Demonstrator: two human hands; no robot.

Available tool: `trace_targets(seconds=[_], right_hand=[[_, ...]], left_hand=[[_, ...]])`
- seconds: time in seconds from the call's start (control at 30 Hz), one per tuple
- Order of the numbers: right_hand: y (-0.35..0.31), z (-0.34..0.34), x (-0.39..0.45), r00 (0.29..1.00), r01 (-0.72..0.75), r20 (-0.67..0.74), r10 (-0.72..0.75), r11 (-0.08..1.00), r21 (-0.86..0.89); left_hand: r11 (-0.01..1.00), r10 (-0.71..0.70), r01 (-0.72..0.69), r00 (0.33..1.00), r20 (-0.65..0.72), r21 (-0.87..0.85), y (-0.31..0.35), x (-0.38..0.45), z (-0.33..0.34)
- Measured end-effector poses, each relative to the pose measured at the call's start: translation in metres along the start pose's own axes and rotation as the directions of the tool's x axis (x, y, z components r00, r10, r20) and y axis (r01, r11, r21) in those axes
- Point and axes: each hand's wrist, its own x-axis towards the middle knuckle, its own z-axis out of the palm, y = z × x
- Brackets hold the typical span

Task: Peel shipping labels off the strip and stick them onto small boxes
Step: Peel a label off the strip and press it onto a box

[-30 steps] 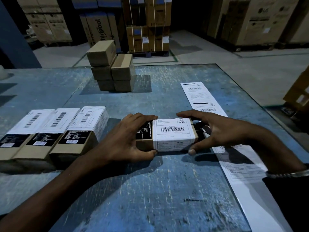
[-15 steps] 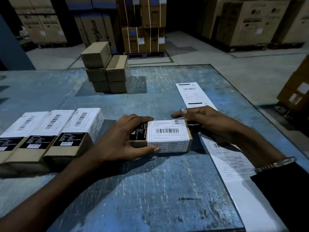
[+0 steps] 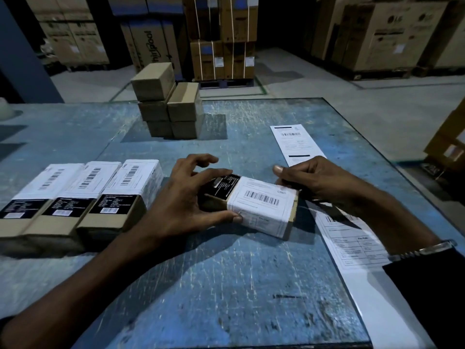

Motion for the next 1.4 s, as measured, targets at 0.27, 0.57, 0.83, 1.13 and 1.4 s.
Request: trace_targets(seconds=[0.27,0.57,0.83,1.13,1.4], right_hand=[[-0.001,-0.003,-0.001,0.995,-0.026,0.095,0.024,0.999,0.018],[0.002,-0.006,0.001,0.980,-0.011,0.197,-0.002,0.998,0.064],[-0.001,-0.002,0.003,0.997,0.005,0.081,-0.014,0.994,0.109],[0.022,0.014,0.014,0.905,0.292,-0.100,-0.414,0.774,-0.561],[0.004,0.031,0.028,0.956,0.165,0.041,-0.291,0.413,-0.896]], left_hand=[[0.999,-0.045,0.042,0.992,0.117,0.023,0.011,-0.002,0.002],[0.995,-0.024,0.014,0.995,0.096,0.100,0.023,0.002,-0.008],[0.965,-0.003,-0.008,0.999,0.044,0.263,0.040,-0.017,-0.018],[0.981,-0.172,0.191,0.940,-0.295,0.036,0.078,-0.046,-0.062],[0.867,-0.333,0.480,0.761,-0.557,0.138,0.031,-0.088,-0.126]])
